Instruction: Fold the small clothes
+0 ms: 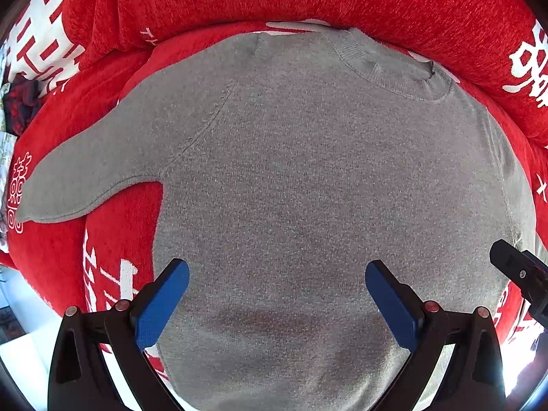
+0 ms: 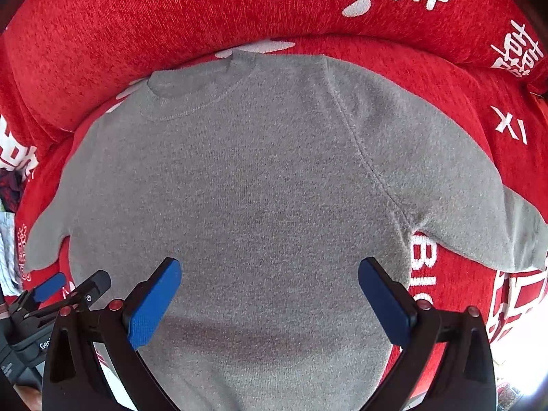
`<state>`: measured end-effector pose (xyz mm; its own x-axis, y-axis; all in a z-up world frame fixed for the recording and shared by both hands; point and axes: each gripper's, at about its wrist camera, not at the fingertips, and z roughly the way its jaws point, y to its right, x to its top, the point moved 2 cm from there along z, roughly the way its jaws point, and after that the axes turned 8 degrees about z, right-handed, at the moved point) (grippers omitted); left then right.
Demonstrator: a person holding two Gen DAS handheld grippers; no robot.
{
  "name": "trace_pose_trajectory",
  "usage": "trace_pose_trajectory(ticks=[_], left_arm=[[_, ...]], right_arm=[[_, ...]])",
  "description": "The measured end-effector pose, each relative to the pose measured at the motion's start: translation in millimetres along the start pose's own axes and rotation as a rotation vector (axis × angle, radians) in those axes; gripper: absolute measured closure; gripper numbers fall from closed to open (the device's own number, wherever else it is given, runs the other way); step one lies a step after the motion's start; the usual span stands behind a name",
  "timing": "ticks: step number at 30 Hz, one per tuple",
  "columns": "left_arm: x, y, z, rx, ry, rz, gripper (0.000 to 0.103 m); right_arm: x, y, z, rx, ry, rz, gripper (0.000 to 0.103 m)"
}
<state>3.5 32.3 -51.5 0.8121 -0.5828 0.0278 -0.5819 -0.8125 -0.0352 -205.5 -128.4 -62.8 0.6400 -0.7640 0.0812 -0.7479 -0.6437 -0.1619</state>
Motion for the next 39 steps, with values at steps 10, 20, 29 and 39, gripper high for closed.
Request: trace_pose_trajectory(ticks=[10, 20, 29, 39], left_arm=[[-1, 0, 1, 0.004, -0.002, 0.0, 0.0], [-1, -9, 2, 0.008, -0.003, -0.019, 0.0], [1, -15, 2, 0.006, 0.004, -0.02, 0.0], [-1, -18, 1, 0.004, 0.008, -0.026, 0.0]], right_arm=[[-2, -5, -1, 0.004, 0.001, -0.009, 0.0], [-2, -6, -2, 0.001, 0.006, -0.016, 0.0], [-5, -7, -2, 0.001, 0.007, -0.021, 0.0], [-8, -8, -3, 0.003, 0.017, -0.022, 0.0]])
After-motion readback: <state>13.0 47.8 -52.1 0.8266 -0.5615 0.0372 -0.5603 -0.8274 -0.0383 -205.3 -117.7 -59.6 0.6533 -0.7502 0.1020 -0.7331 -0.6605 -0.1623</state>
